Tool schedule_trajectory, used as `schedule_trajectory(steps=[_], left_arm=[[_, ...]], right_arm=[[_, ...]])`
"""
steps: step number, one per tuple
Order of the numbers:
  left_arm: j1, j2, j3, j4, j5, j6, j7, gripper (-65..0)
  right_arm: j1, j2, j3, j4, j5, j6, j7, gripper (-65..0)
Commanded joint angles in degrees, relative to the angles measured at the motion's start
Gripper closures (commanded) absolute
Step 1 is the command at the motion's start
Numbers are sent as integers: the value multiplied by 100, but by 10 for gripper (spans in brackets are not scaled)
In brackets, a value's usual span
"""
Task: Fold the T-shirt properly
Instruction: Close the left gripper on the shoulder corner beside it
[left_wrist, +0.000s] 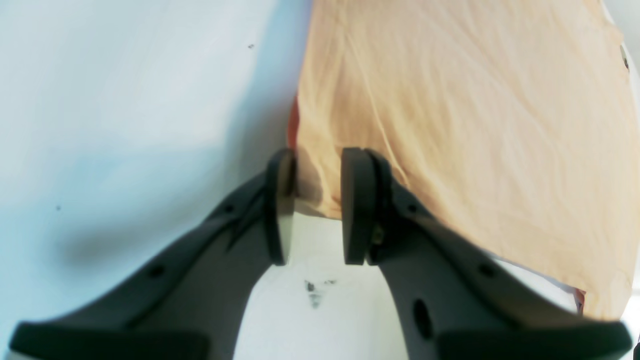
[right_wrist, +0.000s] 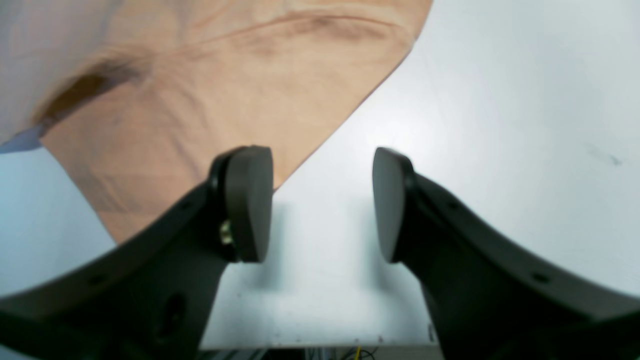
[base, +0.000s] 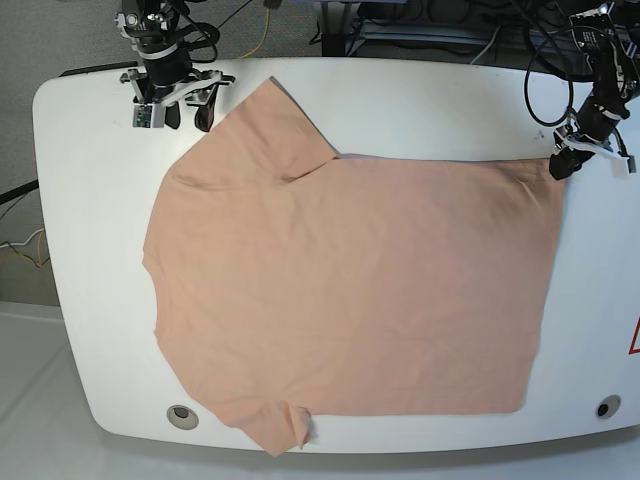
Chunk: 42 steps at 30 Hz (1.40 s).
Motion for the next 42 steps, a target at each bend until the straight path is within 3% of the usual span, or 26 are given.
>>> schedule_trajectory(steps=[1, 8, 14, 18, 20, 26, 36, 40, 42], left_arm=[[-12, -139, -37, 72, -85, -71, -110, -182], [1, -182, 15, 42, -104, -77, -160, -255], [1, -208, 272, 57, -56, -8, -119, -246], [5, -209, 311, 58, -55, 1, -115, -202], [20, -168, 214, 59, -39, 17, -58, -95], [23, -162, 175, 45, -36, 55, -12, -2], [-5, -169, 100, 6, -12, 39, -55, -108], [-60, -169, 44, -19, -14, 29, 156, -199], [-67, -157, 29, -30, -19, 22, 227, -212]], right_arm=[[-36, 28, 70, 80, 91, 133, 129, -313], [-48, -5, 169, 66, 296, 269, 66, -312], [-4, 37, 171, 81, 417, 296, 32, -312], [6, 40, 241, 82, 470, 397, 19, -311], [-10, 22, 490, 71, 691, 582, -54, -313], [-5, 17, 642, 15, 828, 665, -87, -313], [100, 6, 569, 69, 504, 442, -201, -312], [110, 12, 508, 59, 591, 430, -310, -312], [128, 9, 509, 63, 622, 410, -356, -311]])
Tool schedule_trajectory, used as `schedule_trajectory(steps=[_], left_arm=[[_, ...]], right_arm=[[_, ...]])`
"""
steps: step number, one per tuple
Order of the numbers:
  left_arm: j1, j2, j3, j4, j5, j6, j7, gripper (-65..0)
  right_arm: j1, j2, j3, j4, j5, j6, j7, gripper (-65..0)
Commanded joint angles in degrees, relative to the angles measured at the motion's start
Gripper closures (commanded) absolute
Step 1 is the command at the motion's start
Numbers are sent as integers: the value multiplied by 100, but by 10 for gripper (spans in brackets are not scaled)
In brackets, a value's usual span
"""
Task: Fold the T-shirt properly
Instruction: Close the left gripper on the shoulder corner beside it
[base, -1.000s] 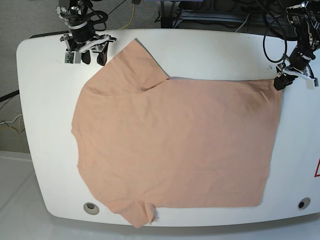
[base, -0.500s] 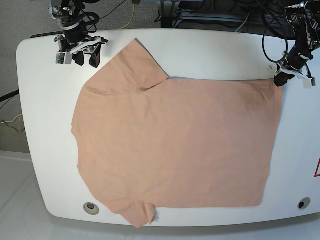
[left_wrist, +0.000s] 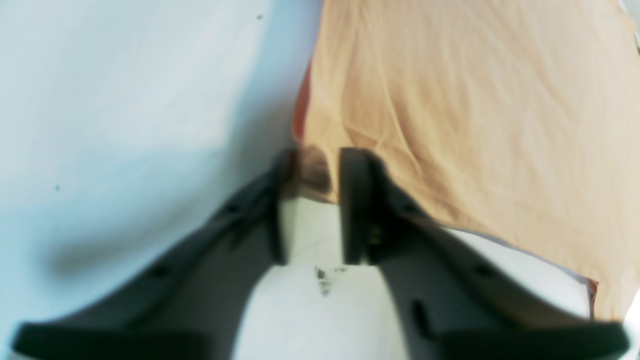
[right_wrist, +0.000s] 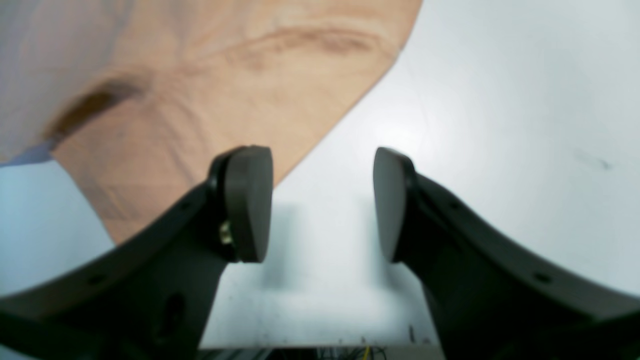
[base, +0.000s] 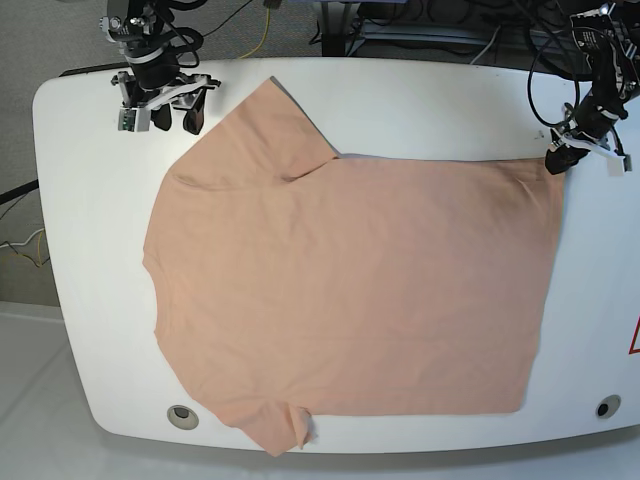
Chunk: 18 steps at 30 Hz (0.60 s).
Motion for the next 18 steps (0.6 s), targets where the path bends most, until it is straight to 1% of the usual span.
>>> schedule_trajectory(steps=[1, 6, 8, 18], left_arm=[[-48, -93, -51, 59, -84, -71, -2, -216], [-95, -89, -46, 22, -83, -109, 86, -220], [-120, -123, 9, -2, -64, -163, 138, -207], [-133, -108, 33, -30, -46, -183, 180, -181]], right_arm=[[6, 31, 10, 110, 133, 34, 55, -312], [70, 18, -14, 108, 142, 6, 15, -312], [71, 13, 6, 113, 91, 32, 97, -314], [25, 14, -4, 48, 143, 78, 108, -313]])
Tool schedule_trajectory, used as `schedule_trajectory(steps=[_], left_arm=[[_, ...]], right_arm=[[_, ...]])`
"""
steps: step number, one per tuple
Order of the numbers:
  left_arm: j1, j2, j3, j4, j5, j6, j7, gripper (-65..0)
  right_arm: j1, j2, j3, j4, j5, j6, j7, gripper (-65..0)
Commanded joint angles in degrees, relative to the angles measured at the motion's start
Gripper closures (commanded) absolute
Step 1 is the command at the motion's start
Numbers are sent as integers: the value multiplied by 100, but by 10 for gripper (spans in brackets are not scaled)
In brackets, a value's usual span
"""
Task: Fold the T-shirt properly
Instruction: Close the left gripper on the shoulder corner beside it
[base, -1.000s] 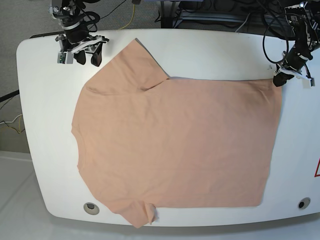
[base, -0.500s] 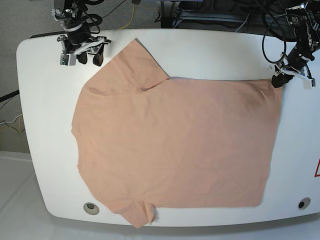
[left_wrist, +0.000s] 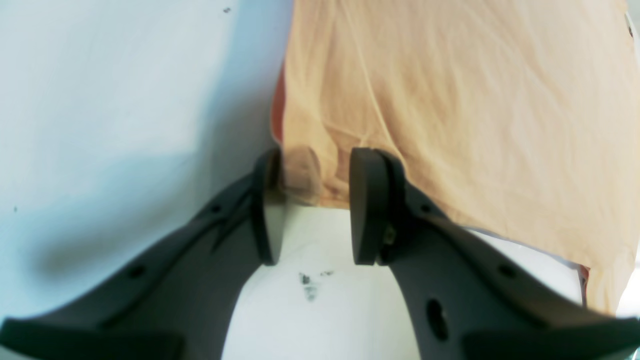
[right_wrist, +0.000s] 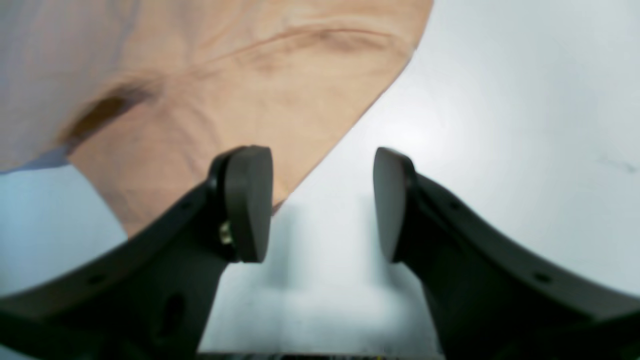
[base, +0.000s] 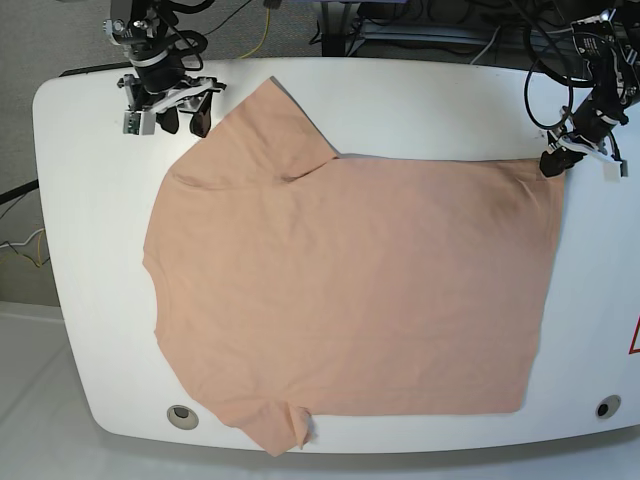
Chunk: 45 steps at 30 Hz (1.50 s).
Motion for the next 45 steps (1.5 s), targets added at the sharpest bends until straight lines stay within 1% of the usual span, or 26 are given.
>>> schedule_trajectory(steps=[1, 6, 8, 10, 11, 16, 18, 26, 28, 36, 42, 44, 45], left_arm=[[-14, -91, -10, 69, -42, -35, -4, -180], [7, -87, 9, 96, -29, -19, -5, -150], [17, -83, 41, 88, 2, 37, -93, -64], [26, -82, 45, 85, 2, 38, -116, -12], [29, -81, 45, 87, 6, 41, -117, 0], [29, -76, 56, 75, 0, 42, -105, 0], [5, -75, 52, 79, 12, 62, 3, 0], [7, -78, 56, 69, 14, 64, 92, 0], [58, -79, 7, 81, -29, 66, 254, 0], [71, -84, -14, 91, -43, 57, 323, 0], [73, -73, 22, 132, -11, 39, 291, 0], [80, -74, 13, 139, -16, 37, 293, 0], [95, -69, 19, 147, -27, 37, 295, 0]], right_arm=[[-54, 53, 60, 60, 36, 5, 131, -313], [-61, 57, 90, 36, 66, 22, 145, -313], [-41, 58, 77, 68, 44, 14, 127, -314], [-47, 56, 82, 73, 33, 9, 125, -314], [-47, 55, 84, 68, 35, 8, 124, -314], [-41, 52, 88, -16, 44, -7, 132, -314], [3, 51, 79, -94, 35, 10, 127, -312], [129, 46, 71, -358, 44, 16, 125, -310], [255, 54, 60, -524, 69, 20, 145, -310], [403, 37, 65, -647, 80, 35, 116, -311], [395, 65, 78, -709, 197, -3, 80, -316], [400, 63, 81, -694, 240, -3, 56, -316], [401, 51, 150, -646, 302, -12, -50, -315]])
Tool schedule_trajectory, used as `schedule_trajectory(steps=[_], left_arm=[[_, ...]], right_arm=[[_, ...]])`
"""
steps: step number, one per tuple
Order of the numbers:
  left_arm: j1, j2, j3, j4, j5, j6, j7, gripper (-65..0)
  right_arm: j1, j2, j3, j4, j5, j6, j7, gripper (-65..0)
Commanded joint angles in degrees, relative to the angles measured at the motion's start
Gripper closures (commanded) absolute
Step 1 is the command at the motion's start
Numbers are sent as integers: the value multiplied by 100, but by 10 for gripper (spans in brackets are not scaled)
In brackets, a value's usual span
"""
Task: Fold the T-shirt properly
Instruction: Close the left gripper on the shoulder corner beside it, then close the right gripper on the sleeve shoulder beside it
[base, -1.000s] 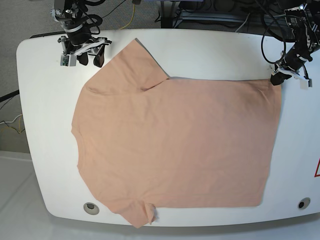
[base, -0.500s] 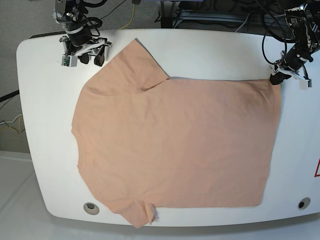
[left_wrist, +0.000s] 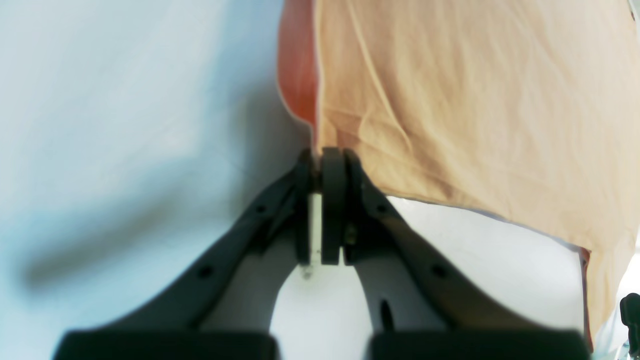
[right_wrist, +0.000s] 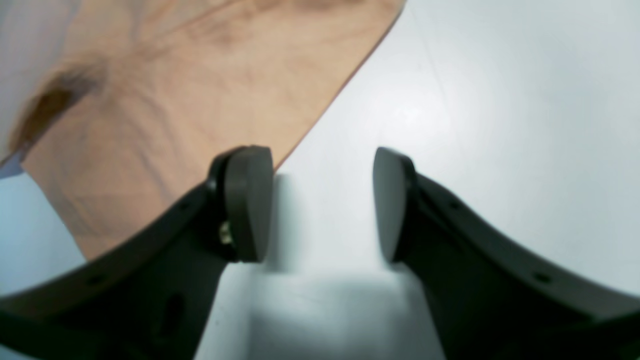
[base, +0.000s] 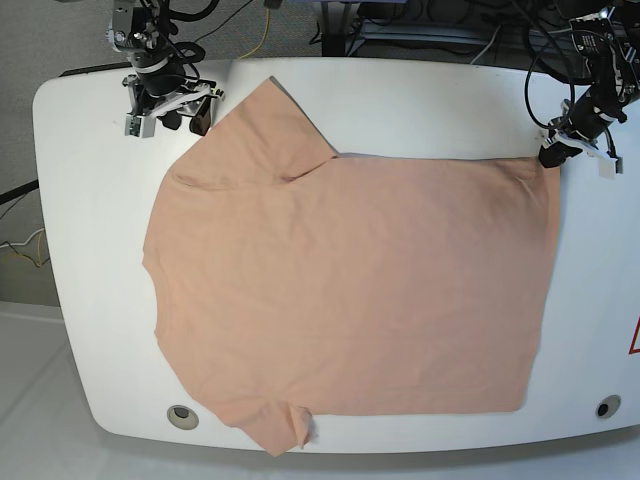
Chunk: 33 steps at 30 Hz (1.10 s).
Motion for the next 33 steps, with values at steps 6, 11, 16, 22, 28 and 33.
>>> schedule_trajectory(steps=[6, 11, 16, 22, 28, 33], left_arm=[[63, -74, -17, 153, -13, -16, 25, 0], [10, -68, 18, 92, -11, -18, -2, 0], [1, -69, 34, 69, -10, -23, -6, 0], [-21, -66, 32, 33, 19, -37, 28, 0], [-24, -65, 31, 4, 21, -42, 29, 0], [-26, -67, 38, 7, 35, -45, 26, 0]], right_arm=[[-5, -29, 350, 157, 366, -4, -188, -315], [112, -158, 649, -146, 596, 27, -216, -318], [205, -205, 717, -393, 627, 30, -245, -318], [321, -288, 471, -663, 564, 43, -247, -316], [343, -353, 278, -749, 575, 56, -263, -315], [401, -415, 111, -825, 721, 120, -346, -316]])
